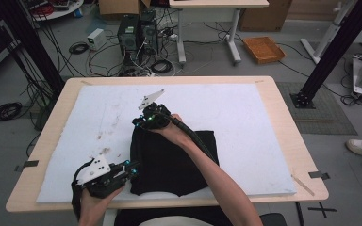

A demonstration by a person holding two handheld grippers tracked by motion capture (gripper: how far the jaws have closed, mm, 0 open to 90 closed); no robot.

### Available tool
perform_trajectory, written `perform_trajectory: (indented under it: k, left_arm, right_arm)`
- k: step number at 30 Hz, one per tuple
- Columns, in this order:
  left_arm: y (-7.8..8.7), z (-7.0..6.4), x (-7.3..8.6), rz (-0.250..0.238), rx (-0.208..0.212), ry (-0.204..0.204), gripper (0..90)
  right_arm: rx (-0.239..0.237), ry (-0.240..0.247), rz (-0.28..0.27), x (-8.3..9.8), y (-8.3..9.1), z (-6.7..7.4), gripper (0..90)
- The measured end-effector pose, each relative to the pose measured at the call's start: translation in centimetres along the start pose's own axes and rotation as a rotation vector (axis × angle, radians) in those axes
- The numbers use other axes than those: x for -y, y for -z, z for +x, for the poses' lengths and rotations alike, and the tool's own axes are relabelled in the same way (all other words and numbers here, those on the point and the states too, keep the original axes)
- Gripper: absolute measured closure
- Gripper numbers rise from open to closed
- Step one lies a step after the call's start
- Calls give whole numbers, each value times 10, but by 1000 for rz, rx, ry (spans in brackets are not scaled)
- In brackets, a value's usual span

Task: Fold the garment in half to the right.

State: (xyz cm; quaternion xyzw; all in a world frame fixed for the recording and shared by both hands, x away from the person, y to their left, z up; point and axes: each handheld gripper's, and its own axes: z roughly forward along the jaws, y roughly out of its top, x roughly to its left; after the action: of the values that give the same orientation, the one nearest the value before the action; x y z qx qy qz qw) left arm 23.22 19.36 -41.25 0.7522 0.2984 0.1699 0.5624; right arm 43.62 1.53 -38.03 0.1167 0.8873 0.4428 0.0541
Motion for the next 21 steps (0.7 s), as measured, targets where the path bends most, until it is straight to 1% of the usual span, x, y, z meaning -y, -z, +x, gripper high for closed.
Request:
perform_trajectory:
  k: [4, 8, 11, 13, 16, 19, 21]
  left_arm:
    - [-11, -3, -5, -8, 29, 11, 826]
    - [-23, -9, -10, 2, 51, -2, 826]
    - [-33, -13, -14, 1, 68, -2, 825]
    - [-40, -16, -18, 1, 81, -6, 825]
    - [-51, -21, -23, 2, 94, -6, 826]
    - [-63, -27, -28, 4, 106, -4, 826]
    - [-72, -31, -30, 4, 118, -1, 825]
  right_arm:
    - [5, -10, -2, 8, 10, -4, 855]
    - [15, -13, -10, 14, 22, -7, 855]
    - [23, -18, -23, 19, 34, -10, 855]
    - [31, -21, -33, 22, 42, -12, 855]
    - [43, -17, -32, 28, 54, -16, 855]
    - [45, -34, -44, 33, 63, -19, 855]
    - [48, -36, -52, 38, 67, -21, 855]
